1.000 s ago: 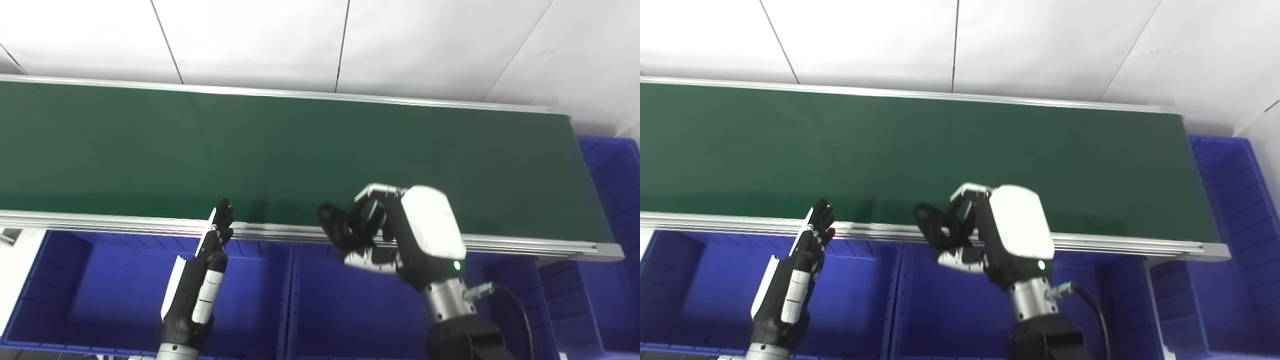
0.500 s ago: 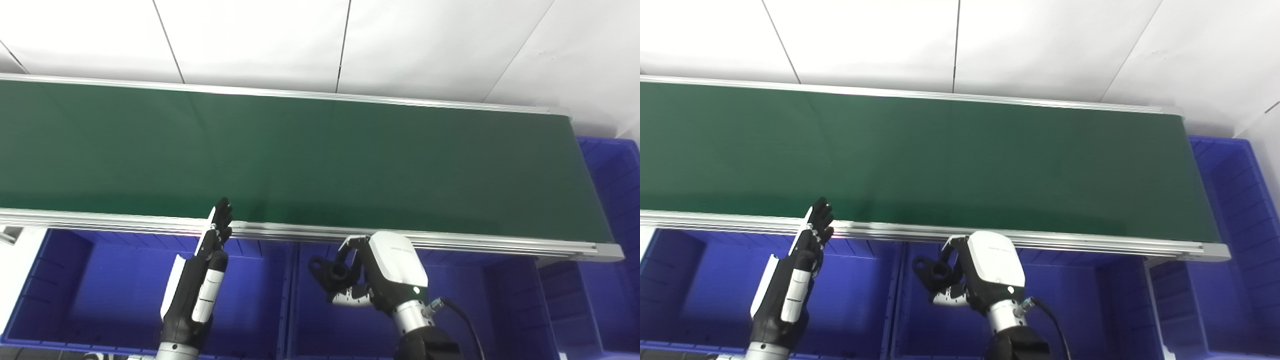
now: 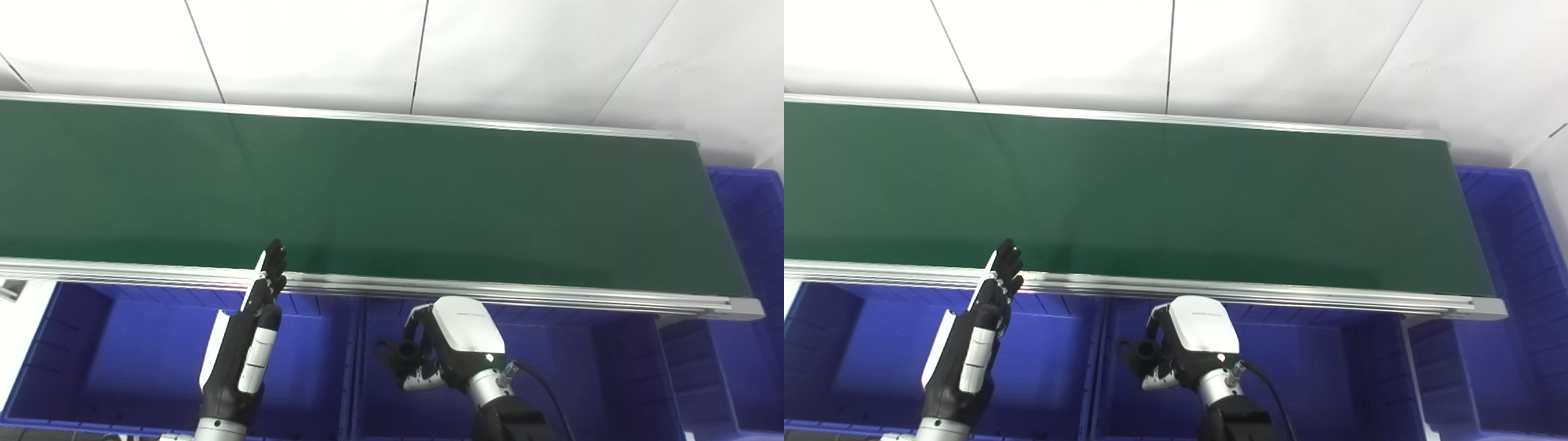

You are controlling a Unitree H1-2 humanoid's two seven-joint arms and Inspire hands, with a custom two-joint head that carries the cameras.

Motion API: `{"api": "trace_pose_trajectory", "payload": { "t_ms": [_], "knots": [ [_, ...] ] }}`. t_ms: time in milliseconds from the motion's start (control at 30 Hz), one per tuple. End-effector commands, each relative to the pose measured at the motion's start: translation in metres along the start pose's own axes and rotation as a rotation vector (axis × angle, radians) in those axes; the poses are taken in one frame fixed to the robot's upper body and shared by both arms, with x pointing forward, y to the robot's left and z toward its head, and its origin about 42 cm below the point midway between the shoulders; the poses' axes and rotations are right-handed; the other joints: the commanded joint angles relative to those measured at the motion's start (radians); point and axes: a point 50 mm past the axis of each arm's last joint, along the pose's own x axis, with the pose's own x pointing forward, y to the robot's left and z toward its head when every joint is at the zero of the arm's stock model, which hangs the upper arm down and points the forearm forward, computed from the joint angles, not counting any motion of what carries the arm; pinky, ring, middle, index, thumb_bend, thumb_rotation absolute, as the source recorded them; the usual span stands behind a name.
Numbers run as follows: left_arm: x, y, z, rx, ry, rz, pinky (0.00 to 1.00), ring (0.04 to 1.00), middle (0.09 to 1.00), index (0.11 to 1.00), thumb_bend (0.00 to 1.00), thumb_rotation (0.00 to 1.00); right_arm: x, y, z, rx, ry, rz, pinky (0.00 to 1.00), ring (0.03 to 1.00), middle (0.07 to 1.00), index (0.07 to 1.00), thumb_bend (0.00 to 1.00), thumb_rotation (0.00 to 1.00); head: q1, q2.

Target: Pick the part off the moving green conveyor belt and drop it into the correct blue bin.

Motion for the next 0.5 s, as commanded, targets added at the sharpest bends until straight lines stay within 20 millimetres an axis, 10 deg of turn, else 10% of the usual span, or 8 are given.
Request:
{"api": "trace_pose_trajectory", "payload": {
  "t_ms": [0,67,167,467],
  "knots": [
    [-0.002,0.000,0.008,0.008,-0.031,0.003,1.00,1.000,1.000,1.000,0.67,1.00,-0.004,0.000,0.016,0.021,0.000,0.061,0.32,0.460,0.636,0.744,0.87,0.30,-0.001,-0.002],
    [-0.002,0.000,0.008,0.002,-0.030,0.004,1.00,1.000,1.000,1.000,0.67,1.00,-0.006,-0.002,0.015,0.023,0.003,0.106,0.54,0.696,0.805,0.862,0.99,0.40,-0.001,-0.003],
    [-0.002,0.000,0.009,-0.003,-0.028,0.005,1.00,1.000,1.000,1.000,0.68,1.00,-0.008,-0.006,0.015,0.035,0.002,0.132,0.60,0.765,0.861,0.884,1.00,0.47,0.005,-0.002],
    [0.000,0.001,0.009,0.002,-0.035,-0.007,1.00,1.000,1.000,1.000,0.66,1.00,-0.013,-0.016,0.019,0.085,-0.015,0.096,0.50,0.643,0.799,0.875,1.00,0.50,0.002,-0.006]
  ]
}}
